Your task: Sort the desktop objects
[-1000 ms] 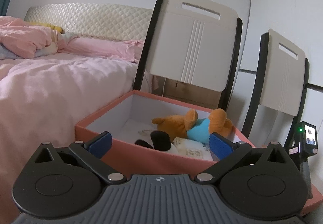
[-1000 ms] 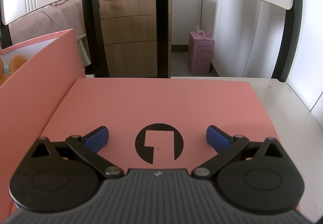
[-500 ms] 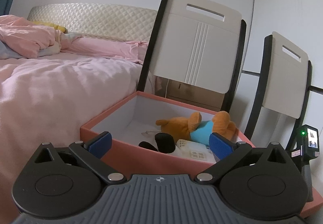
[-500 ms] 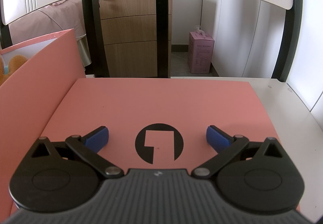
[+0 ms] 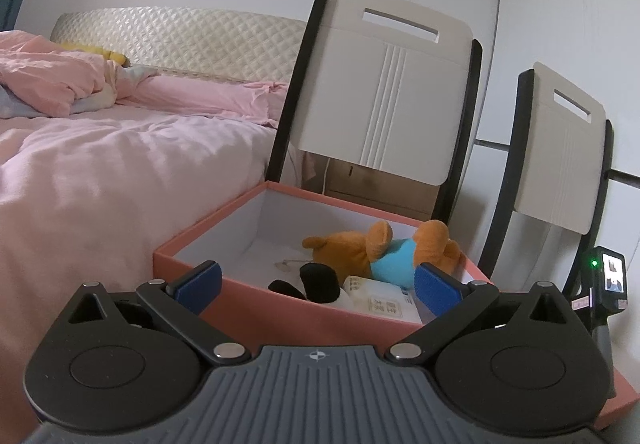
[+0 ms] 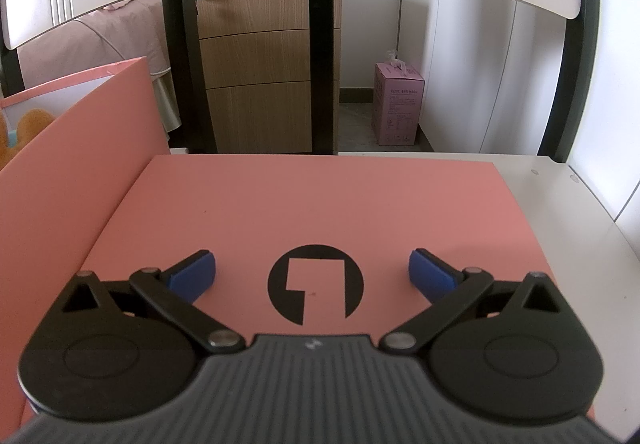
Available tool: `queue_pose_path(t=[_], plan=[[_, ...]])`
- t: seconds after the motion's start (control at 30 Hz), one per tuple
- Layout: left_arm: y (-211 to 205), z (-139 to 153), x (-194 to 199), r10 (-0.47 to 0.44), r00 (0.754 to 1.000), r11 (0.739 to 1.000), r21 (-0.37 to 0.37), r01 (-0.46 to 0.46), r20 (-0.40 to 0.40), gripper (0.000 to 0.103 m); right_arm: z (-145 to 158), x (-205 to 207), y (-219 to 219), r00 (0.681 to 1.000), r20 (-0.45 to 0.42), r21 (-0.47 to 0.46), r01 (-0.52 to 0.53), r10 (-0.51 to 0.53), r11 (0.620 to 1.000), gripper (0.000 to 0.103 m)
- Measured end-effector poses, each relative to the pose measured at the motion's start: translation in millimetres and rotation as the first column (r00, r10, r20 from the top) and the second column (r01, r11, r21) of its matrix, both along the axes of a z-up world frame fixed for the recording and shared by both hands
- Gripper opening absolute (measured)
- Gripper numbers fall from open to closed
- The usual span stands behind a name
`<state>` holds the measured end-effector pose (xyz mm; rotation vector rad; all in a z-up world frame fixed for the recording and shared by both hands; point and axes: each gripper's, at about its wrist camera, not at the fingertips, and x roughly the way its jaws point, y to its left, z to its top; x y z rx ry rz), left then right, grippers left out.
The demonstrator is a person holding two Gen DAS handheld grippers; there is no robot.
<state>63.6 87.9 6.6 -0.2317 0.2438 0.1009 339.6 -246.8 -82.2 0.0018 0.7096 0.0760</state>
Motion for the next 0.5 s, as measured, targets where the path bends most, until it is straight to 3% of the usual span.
queue_pose_path(t=[0.5], plan=[[-2.6, 0.1, 2.1, -0.024, 1.0, 1.0, 0.013, 0.024, -0.011, 0.103, 0.0, 0.0, -0.1, 1.0, 0.0, 0.0, 0.0, 0.0, 1.0, 0.103]])
